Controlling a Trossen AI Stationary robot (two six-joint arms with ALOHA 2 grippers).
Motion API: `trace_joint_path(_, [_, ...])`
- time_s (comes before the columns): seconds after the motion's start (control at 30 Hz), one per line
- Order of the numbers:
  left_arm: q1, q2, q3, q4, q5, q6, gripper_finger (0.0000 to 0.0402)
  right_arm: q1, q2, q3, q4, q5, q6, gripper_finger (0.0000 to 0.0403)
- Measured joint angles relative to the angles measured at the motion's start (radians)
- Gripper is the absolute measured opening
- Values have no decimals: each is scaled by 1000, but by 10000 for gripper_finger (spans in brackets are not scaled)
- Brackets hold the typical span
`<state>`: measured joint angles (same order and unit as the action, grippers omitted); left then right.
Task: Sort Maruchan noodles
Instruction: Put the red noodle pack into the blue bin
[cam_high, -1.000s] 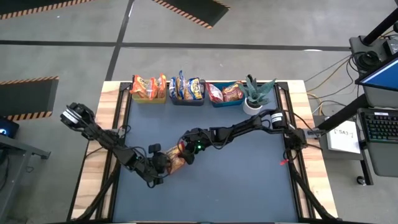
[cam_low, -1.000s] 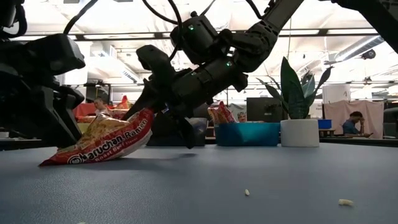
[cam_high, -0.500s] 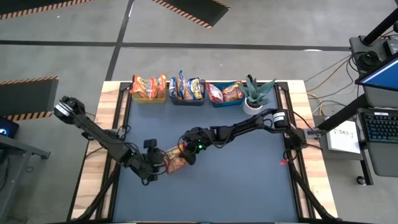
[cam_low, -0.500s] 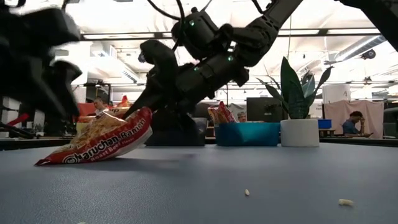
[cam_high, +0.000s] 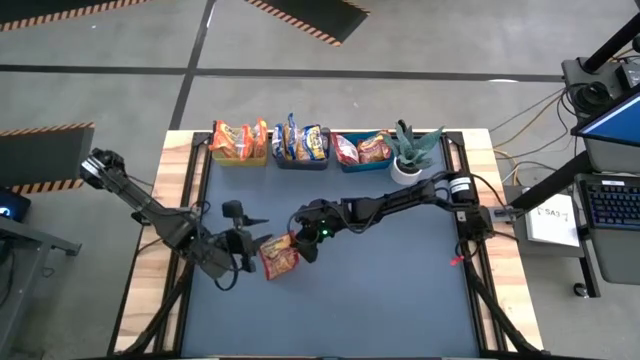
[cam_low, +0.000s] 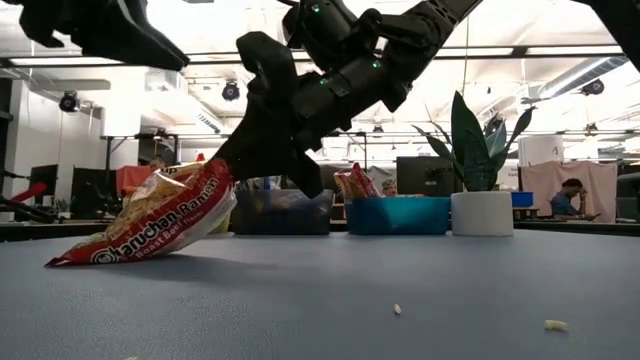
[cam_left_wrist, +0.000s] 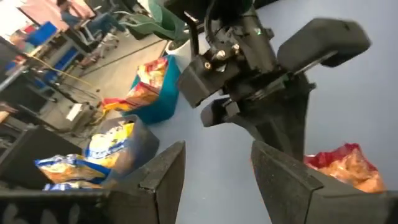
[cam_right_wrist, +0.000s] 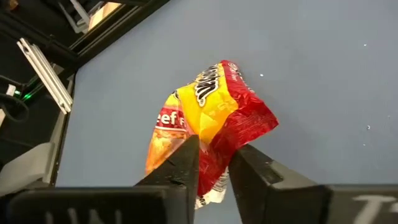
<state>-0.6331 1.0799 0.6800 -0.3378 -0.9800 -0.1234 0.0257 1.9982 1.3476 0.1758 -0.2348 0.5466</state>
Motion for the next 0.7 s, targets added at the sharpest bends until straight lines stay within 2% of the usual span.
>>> trace_joint_path(0.1, [0,-12,-14,-5,57,-37,169,0,5,0,-1,2,-9,54])
trace_joint_path(0.3, [-1,0,-83,-22,265,-235,168,0,5,0,0,10,10,41])
trace_joint_path(0.4, [-1,9,-114,-22,384,-337,168,0,5,0,-3,10,33,55])
trace_joint_path(0.47, [-2,20,-140,-5,426,-392,168,0,5,0,-7,10,38,73])
trace_joint_path(0.7, [-1,98,-221,104,466,-473,168,0,5,0,0,10,41,136])
